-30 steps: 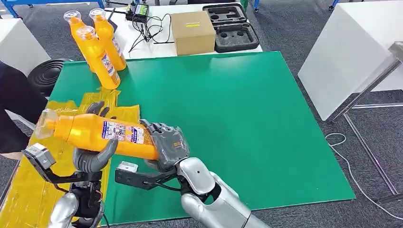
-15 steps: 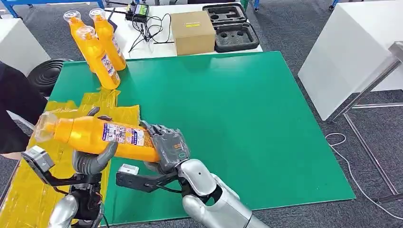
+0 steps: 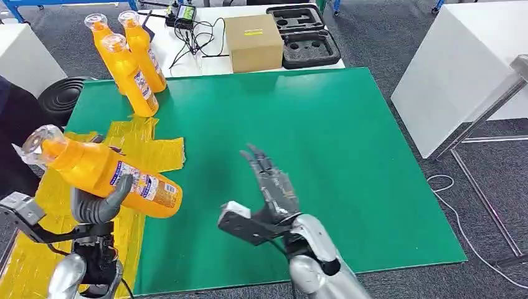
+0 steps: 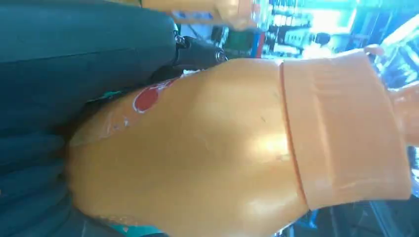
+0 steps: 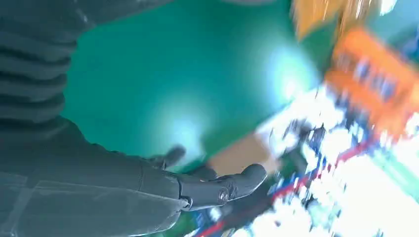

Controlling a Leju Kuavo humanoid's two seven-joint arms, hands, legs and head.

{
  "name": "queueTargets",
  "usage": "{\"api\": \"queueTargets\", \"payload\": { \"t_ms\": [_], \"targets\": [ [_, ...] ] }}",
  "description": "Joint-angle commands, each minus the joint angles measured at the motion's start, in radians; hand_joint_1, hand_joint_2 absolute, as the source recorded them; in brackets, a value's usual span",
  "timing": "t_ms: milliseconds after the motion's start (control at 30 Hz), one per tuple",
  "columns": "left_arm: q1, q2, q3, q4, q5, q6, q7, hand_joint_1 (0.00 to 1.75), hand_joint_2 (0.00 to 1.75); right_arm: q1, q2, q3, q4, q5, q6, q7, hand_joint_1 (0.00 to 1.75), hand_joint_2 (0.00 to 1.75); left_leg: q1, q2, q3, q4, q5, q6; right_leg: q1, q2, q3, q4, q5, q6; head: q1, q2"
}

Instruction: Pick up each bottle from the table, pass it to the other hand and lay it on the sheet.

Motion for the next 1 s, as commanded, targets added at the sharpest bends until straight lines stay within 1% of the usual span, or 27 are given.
{"api": "queueTargets", "payload": {
  "t_ms": [33,100,133,167,200,233,267,300,333,367,400,433,467,500,533,567,600,633,700,733,800,833,867,900,933,967,1000],
  "targets": [
    [-0.014,0.002,0.057,0.051,0.008,-0.01,-0.004,1.75,1.75,0.08,-0.083,-0.157,-0.154,0.012,0.001,-0.027,0.0,0.0,0.0,-0.001,0.003,-0.001,-0.001,-0.001,0.0,-0.002,0.003,-0.001,-0.001,-0.001,0.0,0.0],
    [-0.006,0.013,0.062,0.051,-0.026,0.01,-0.019,1.75,1.75,0.133,-0.12,-0.184,-0.2,0.01,-0.05,-0.02,0.0,0.0,0.0,0.0,0.006,-0.001,-0.003,-0.002,0.0,-0.002,0.006,0.0,-0.002,-0.001,0.0,0.0],
    [-0.007,0.019,0.066,0.056,-0.049,0.02,-0.03,1.75,1.75,0.173,-0.137,-0.211,-0.231,0.014,-0.083,-0.027,0.0,0.0,0.0,-0.003,0.004,-0.001,-0.002,-0.001,0.001,-0.004,0.005,-0.001,-0.002,-0.001,-0.001,0.0],
    [-0.012,0.03,0.071,0.061,-0.137,0.071,-0.065,1.75,1.75,0.239,-0.149,-0.254,-0.285,0.015,-0.112,-0.04,0.0,0.0,0.001,-0.004,0.007,-0.001,-0.003,-0.002,0.001,-0.006,0.008,-0.001,-0.003,-0.001,0.0,0.0],
    [-0.011,0.038,0.075,0.061,-0.224,0.129,-0.088,1.75,1.75,0.288,-0.153,-0.286,-0.329,0.009,-0.123,-0.062,0.0,0.0,0.0,-0.005,0.005,-0.002,-0.001,-0.001,0.001,-0.007,0.005,-0.001,-0.003,-0.001,-0.001,0.0],
    [-0.006,0.049,0.076,0.057,-0.329,0.198,-0.111,1.75,1.75,0.333,-0.15,-0.32,-0.371,-0.019,-0.127,-0.095,0.0,0.0,0.001,-0.007,0.007,-0.002,-0.002,-0.001,0.001,-0.01,0.008,-0.001,-0.005,-0.001,0.0,0.0],
    [-0.001,0.051,0.081,0.051,-0.328,0.201,-0.111,1.75,1.75,0.36,-0.154,-0.333,-0.399,-0.027,-0.122,-0.108,0.0,0.0,0.0,-0.007,0.004,-0.001,-0.001,-0.001,0.001,-0.008,0.005,-0.001,-0.004,0.0,0.0,0.0],
    [0.006,0.057,0.078,0.05,-0.535,0.331,-0.143,1.75,1.75,0.383,-0.146,-0.354,-0.425,-0.023,-0.136,-0.116,0.0,0.0,0.001,-0.008,0.007,-0.001,-0.003,-0.001,0.001,-0.01,0.008,-0.001,-0.006,-0.001,0.0,0.0],
    [0.02,0.058,0.082,0.046,-0.722,0.448,-0.146,1.75,1.75,0.404,-0.136,-0.374,-0.452,-0.028,-0.136,-0.137,0.0,0.0,0.001,-0.004,0.003,-0.001,-0.002,-0.001,0.001,-0.005,0.004,0.0,-0.004,0.0,0.0,0.0],
    [0.037,0.056,0.076,0.044,-0.92,0.561,-0.131,1.75,1.75,0.423,-0.133,-0.387,-0.482,-0.053,-0.127,-0.153,0.0,0.0,0.001,-0.003,0.006,-0.001,-0.004,-0.001,0.001,-0.005,0.007,0.0,-0.005,-0.001,0.0,0.0],
    [0.043,0.032,0.089,0.052,-1.074,0.655,-0.109,1.75,1.75,0.425,-0.135,-0.392,-0.496,-0.045,-0.114,-0.154,0.0,0.0,0.0,-0.003,0.01,-0.001,-0.006,-0.002,0.001,-0.005,0.01,0.0,-0.007,-0.001,-0.001,0.0],
    [0.047,0.03,0.077,0.059,-1.107,0.669,-0.106,1.75,1.75,0.421,-0.135,-0.396,-0.501,-0.053,-0.104,-0.15,0.0,0.0,0.0,-0.002,0.005,-0.001,-0.005,-0.002,0.0,-0.003,0.006,0.0,-0.005,0.0,0.0,0.0],
    [0.039,0.011,0.105,0.083,-1.285,0.703,-0.066,1.75,1.75,0.403,-0.151,-0.388,-0.494,-0.076,-0.082,-0.151,0.0,0.0,0.0,-0.002,0.007,0.0,-0.007,-0.002,0.001,-0.003,0.008,0.0,-0.006,0.0,0.0,0.0],
    [0.023,0.001,0.107,0.11,-1.362,0.703,-0.041,1.75,1.75,0.379,-0.167,-0.384,-0.476,-0.098,-0.064,-0.148,0.0,0.0,0.0,-0.001,0.007,-0.001,-0.006,-0.003,0.0,-0.002,0.007,0.0,-0.006,0.0,-0.001,0.0],
    [0.006,-0.002,0.121,0.148,-1.475,0.703,0.004,1.75,1.75,0.353,-0.18,-0.381,-0.453,-0.119,-0.054,-0.151,0.0,0.0,0.0,0.0,0.011,0.0,-0.008,-0.003,0.0,-0.002,0.01,0.0,-0.007,-0.001,-0.001,0.0],
    [-0.016,0.012,0.104,0.196,-1.534,0.703,0.046,1.75,1.75,0.318,-0.188,-0.378,-0.423,-0.139,-0.047,-0.149,0.0,0.0,0.0,0.0,0.015,-0.001,-0.009,-0.004,0.0,-0.003,0.014,-0.001,-0.008,-0.001,-0.001,0.0],
    [-0.028,0.018,0.106,0.226,-1.576,0.703,0.069,1.75,1.75,0.3,-0.189,-0.376,-0.41,-0.149,-0.041,-0.148,0.0,0.0,0.0,-0.002,0.015,-0.001,-0.009,-0.004,0.0,-0.005,0.015,-0.001,-0.008,-0.001,0.0,0.0],
    [-0.037,0.032,0.095,0.259,-1.609,0.703,0.093,1.75,1.75,0.284,-0.189,-0.371,-0.4,-0.154,-0.037,-0.148,0.0,0.0,0.0,-0.002,0.008,-0.002,-0.004,-0.003,0.0,-0.003,0.007,-0.002,-0.005,-0.001,0.0,0.0],
    [-0.037,0.032,0.095,0.259,-1.609,0.703,0.093,1.75,1.75,0.284,-0.189,-0.371,-0.4,-0.154,-0.037,-0.148,0.0,0.0,-0.001,-0.001,0.01,-0.002,-0.005,-0.003,0.0,-0.002,0.008,-0.002,-0.006,-0.002,0.0,0.0],
    [-0.037,0.032,0.095,0.259,-1.609,0.703,0.093,1.75,1.75,0.284,-0.189,-0.371,-0.4,-0.154,-0.037,-0.148,0.0,0.0,0.0,0.0,0.006,-0.002,-0.004,-0.003,0.0,-0.001,0.006,-0.001,-0.005,-0.002,0.0,0.0],
    [-0.046,0.05,0.086,0.323,-1.616,0.703,0.101,1.75,1.75,0.273,-0.191,-0.362,-0.395,-0.161,-0.026,-0.145,0.0,0.0,0.0,0.001,0.01,-0.002,-0.005,-0.003,0.0,-0.002,0.009,-0.001,-0.005,-0.003,0.0,0.0],
    [-0.047,0.078,0.063,0.368,-1.636,0.703,0.133,1.75,1.75,0.264,-0.196,-0.355,-0.388,-0.17,-0.02,-0.144,0.0,0.0,0.0,0.001,0.007,-0.002,-0.003,-0.002,0.0,-0.001,0.006,-0.001,-0.004,-0.002,0.0,0.0],
    [-0.039,0.097,0.045,0.398,-1.649,0.703,0.167,1.75,1.75,0.257,-0.198,-0.349,-0.38,-0.174,-0.021,-0.146,0.0,0.0,-0.001,0.001,0.007,-0.003,-0.002,-0.002,0.0,-0.001,0.006,-0.001,-0.002,-0.002,-0.001,0.0],
    [-0.037,0.098,0.048,0.398,-1.649,0.703,0.169,1.75,1.75,0.256,-0.198,-0.349,-0.378,-0.174,-0.021,-0.146,0.0,0.0,-0.001,0.001,0.012,-0.004,-0.004,-0.002,0.0,-0.001,0.01,-0.002,-0.003,-0.002,0.0,0.0],
    [-0.037,0.098,0.048,0.398,-1.649,0.703,0.169,1.75,1.75,0.256,-0.198,-0.349,-0.378,-0.174,-0.021,-0.146,0.0,0.0,-0.001,0.001,0.007,-0.003,-0.002,-0.001,0.0,-0.001,0.006,-0.001,-0.002,-0.001,0.0,0.0],
    [-0.037,0.098,0.048,0.398,-1.649,0.703,0.169,1.75,1.75,0.256,-0.198,-0.349,-0.378,-0.174,-0.021,-0.146,0.0,0.0,-0.001,0.001,0.012,-0.003,-0.004,-0.002,0.0,-0.001,0.011,-0.002,-0.004,-0.002,0.0,0.0],
    [-0.037,0.098,0.048,0.398,-1.649,0.703,0.169,1.75,1.75,0.256,-0.198,-0.349,-0.378,-0.174,-0.021,-0.146,0.0,0.0,0.0,0.002,0.013,-0.003,-0.005,-0.002,0.001,-0.001,0.012,-0.002,-0.005,-0.002,-0.001,0.0]
  ]
}}
